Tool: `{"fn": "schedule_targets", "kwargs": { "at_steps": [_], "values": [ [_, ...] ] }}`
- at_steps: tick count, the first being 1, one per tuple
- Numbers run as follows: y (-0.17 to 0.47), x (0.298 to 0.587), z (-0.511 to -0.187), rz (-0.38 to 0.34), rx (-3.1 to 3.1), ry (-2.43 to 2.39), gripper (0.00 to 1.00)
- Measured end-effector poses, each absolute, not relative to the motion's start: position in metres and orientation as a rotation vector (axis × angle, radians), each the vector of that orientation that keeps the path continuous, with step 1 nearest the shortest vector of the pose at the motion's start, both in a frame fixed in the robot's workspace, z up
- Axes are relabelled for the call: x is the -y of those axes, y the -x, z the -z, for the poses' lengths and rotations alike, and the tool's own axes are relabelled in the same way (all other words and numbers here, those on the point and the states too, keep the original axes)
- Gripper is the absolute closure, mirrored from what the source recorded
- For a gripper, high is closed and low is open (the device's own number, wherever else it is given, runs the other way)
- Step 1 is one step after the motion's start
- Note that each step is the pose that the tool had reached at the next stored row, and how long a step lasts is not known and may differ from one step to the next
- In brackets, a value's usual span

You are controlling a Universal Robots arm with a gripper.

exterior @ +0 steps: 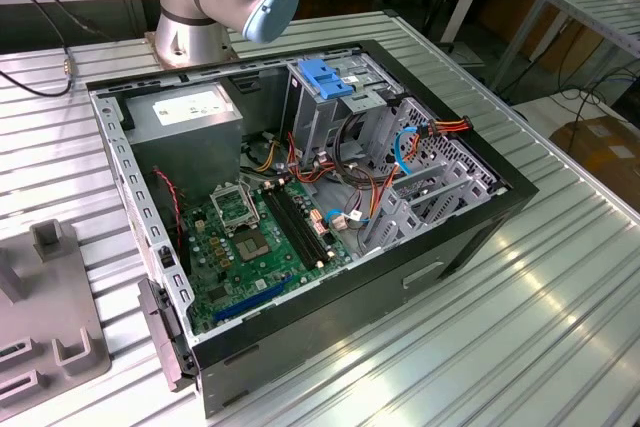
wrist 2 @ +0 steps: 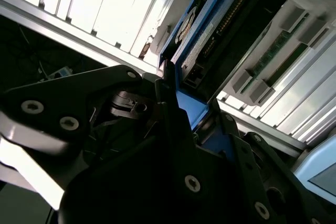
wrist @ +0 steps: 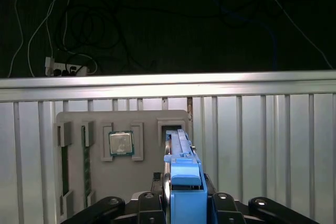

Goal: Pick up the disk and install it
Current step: 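Pick up the disk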

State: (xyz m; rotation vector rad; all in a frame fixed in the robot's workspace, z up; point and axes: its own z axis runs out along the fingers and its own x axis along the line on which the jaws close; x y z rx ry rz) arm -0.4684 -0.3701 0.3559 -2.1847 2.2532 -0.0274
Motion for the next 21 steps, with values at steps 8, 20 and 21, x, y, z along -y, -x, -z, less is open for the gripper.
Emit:
{"fn": "schedule_targets", "kwargs": {
  "at_steps": [8, 20, 21],
  "values": [
    [0.468, 0.370, -0.361, 0.027, -2.253, 2.184, 0.63],
    [0.468, 0.370, -0.368, 0.025, -2.252, 2.183, 0.63],
    [0.468, 0.370, -0.369, 0.025, -2.252, 2.184, 0.63]
  ]
}}
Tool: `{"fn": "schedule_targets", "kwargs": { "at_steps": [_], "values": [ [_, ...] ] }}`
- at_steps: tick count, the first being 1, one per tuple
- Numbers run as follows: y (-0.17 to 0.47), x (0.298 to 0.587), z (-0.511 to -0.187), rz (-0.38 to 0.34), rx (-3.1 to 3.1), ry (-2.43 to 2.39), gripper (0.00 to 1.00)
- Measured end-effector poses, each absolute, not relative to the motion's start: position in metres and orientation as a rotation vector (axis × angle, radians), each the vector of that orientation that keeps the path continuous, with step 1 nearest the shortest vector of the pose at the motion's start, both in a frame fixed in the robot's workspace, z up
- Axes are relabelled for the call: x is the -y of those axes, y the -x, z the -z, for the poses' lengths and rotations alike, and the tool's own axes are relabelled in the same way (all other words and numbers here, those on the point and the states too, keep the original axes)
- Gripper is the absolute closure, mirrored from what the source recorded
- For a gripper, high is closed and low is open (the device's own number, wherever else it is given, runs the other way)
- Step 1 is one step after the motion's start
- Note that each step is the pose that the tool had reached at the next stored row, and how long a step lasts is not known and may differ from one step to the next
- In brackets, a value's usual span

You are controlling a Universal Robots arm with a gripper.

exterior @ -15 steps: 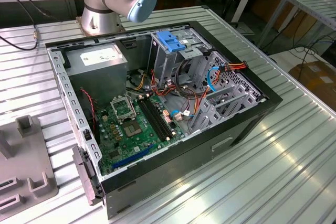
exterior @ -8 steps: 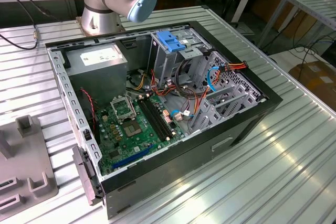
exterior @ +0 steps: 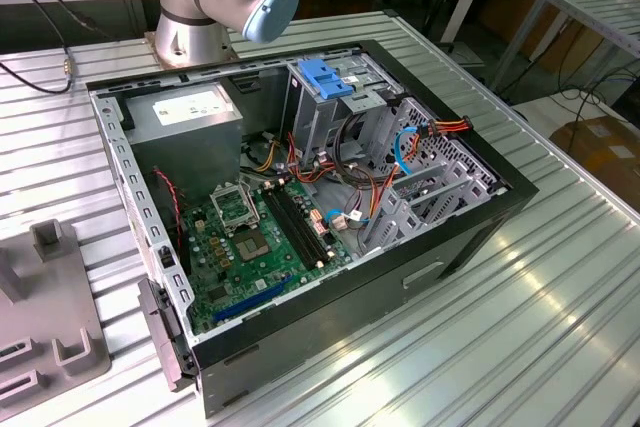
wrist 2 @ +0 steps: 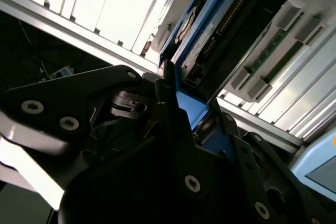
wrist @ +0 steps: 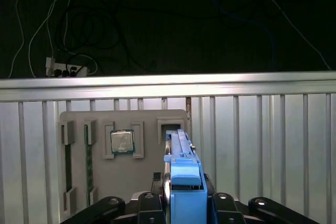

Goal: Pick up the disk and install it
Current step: 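Pick up the disk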

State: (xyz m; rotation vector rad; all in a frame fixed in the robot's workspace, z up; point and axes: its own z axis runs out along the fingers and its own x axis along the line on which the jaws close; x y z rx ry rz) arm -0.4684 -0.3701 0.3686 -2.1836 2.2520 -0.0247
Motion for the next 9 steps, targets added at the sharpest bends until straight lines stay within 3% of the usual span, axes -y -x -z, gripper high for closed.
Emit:
{"fn": "schedule_targets", "kwargs": {
  "at_steps": [9],
  "values": [
    [0.4684, 0.3701, -0.3736, 0.022, -2.251, 2.183, 0.63]
  ]
}}
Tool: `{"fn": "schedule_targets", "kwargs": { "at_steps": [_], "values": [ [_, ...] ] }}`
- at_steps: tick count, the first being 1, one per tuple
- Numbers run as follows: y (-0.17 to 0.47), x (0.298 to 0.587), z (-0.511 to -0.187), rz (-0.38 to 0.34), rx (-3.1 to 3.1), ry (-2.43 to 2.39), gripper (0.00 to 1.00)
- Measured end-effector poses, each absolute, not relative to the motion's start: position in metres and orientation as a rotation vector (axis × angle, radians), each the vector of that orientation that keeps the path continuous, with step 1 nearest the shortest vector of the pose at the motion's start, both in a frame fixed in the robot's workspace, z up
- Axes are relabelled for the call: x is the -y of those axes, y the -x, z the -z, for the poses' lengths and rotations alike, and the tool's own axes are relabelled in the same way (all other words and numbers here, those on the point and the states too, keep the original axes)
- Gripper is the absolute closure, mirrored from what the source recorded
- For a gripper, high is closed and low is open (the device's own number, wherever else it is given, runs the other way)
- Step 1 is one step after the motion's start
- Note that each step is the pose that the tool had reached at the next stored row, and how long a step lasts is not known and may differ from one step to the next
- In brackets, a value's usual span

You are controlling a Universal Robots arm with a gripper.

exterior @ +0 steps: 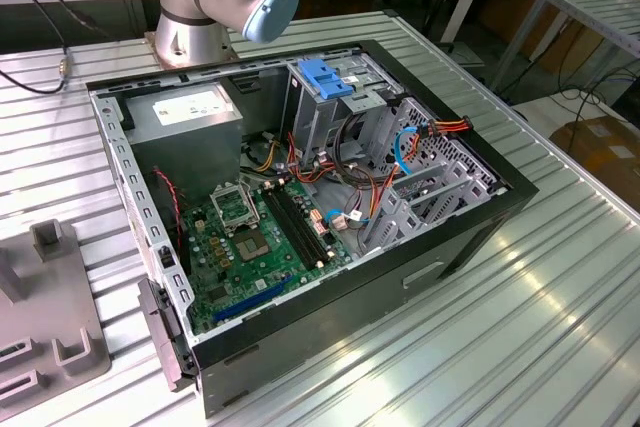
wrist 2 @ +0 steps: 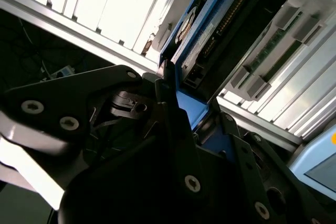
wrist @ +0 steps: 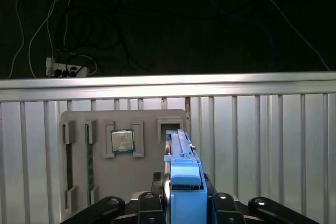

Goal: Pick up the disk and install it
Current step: 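Pick up the disk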

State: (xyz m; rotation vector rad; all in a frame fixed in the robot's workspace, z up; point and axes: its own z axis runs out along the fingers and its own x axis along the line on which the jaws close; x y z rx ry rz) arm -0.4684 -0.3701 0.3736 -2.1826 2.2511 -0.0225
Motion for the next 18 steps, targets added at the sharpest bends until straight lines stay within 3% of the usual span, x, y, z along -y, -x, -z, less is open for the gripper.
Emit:
{"fn": "schedule_targets", "kwargs": {
  "at_steps": [18],
  "values": [
    [0.468, 0.370, -0.386, 0.018, -2.249, 2.181, 0.63]
  ]
}}
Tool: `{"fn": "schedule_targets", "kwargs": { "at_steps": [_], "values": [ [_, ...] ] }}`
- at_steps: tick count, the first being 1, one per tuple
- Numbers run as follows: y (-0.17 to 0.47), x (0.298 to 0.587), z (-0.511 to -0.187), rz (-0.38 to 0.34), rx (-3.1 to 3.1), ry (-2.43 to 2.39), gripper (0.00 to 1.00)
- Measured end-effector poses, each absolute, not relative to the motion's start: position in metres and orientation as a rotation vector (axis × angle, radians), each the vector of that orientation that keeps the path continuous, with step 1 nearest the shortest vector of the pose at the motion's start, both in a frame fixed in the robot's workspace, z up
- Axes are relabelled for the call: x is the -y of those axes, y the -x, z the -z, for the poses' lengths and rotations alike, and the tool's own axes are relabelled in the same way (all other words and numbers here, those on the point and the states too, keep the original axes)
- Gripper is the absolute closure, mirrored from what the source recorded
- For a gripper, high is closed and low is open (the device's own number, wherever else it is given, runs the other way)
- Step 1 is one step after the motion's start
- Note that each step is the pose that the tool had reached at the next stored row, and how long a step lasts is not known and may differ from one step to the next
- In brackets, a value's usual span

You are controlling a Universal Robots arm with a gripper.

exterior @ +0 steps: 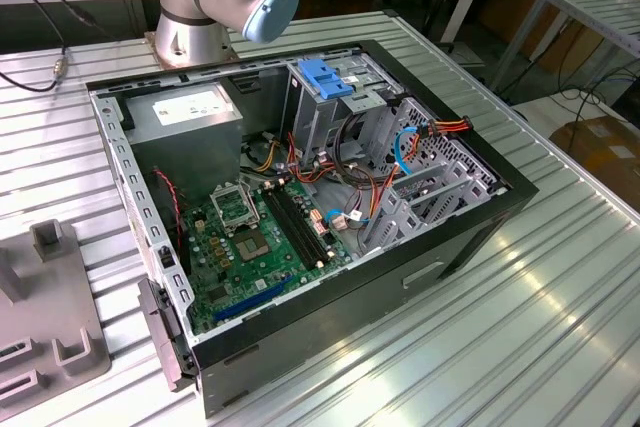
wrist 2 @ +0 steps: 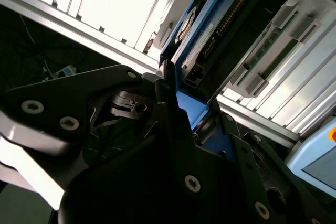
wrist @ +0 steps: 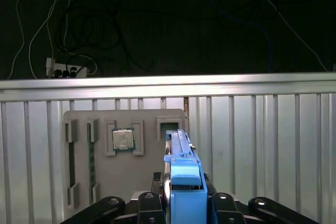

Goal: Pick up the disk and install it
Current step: 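Pick up the disk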

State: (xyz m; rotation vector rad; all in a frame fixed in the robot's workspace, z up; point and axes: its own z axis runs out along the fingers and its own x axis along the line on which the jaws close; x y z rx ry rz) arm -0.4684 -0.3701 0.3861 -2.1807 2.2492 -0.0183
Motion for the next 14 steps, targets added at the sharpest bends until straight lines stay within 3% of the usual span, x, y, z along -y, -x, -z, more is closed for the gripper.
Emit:
{"fn": "schedule_targets", "kwargs": {
  "at_steps": [14],
  "values": [
    [0.4684, 0.3701, -0.3954, 0.016, -2.248, 2.180, 0.63]
  ]
}}
